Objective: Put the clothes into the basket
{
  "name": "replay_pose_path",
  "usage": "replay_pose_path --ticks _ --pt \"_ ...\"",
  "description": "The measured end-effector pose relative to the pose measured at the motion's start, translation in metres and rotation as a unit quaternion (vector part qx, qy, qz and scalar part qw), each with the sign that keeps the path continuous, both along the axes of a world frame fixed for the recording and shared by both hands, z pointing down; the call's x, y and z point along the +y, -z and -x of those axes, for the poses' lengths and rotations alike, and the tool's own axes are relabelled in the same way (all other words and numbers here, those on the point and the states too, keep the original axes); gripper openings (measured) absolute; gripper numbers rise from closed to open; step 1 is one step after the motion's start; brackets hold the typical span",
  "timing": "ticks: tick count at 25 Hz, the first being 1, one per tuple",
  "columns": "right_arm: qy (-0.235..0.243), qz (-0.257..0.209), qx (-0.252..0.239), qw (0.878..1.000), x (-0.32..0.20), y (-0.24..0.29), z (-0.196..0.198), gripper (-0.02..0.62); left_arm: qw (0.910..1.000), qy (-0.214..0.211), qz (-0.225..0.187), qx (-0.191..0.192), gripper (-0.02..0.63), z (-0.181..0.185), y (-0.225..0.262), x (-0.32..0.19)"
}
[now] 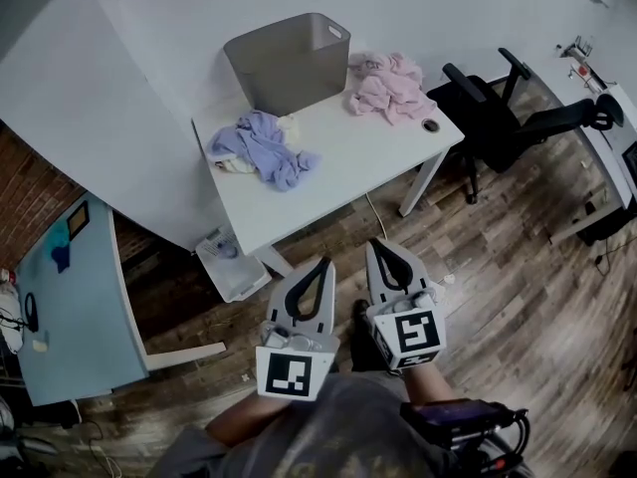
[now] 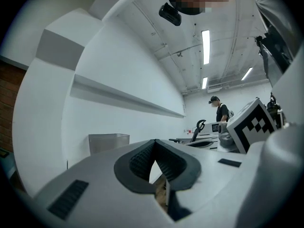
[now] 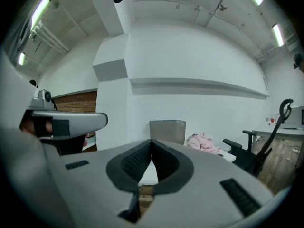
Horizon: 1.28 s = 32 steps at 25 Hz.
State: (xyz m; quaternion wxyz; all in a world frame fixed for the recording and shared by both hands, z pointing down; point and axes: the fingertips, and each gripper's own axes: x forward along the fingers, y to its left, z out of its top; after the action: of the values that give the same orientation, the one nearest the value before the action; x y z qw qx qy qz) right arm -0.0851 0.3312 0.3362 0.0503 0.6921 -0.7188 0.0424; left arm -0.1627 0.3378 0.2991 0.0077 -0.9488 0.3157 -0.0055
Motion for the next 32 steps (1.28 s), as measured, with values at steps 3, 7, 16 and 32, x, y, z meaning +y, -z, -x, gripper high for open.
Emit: replay_pose_path --ticks 3,7,16,32 --pt "0.016 0.006 0.003 1.0 -0.024 -0.003 -0.019 0.006 0.9999 0.005 0.005 -0.01 0.008 -0.028 -0.002 -0.022" --pt "0.038 0.004 -0.01 0.999 -0.055 -0.001 -0.038 0.006 0.9996 0.017 -0.003 -0.021 0.008 -0.058 0.003 -0.051" --pt "0.063 -0.024 0.001 0.998 -0.118 0.017 -0.09 0.006 0.9981 0.057 -0.024 -0.01 0.008 -0.101 0.019 -0.116" --pt "0.124 -0.024 0.002 0.992 -0.179 0.017 -0.106 0.006 0.9908 0.131 -0.031 -0.005 0.008 -0.108 0.022 -0.169"
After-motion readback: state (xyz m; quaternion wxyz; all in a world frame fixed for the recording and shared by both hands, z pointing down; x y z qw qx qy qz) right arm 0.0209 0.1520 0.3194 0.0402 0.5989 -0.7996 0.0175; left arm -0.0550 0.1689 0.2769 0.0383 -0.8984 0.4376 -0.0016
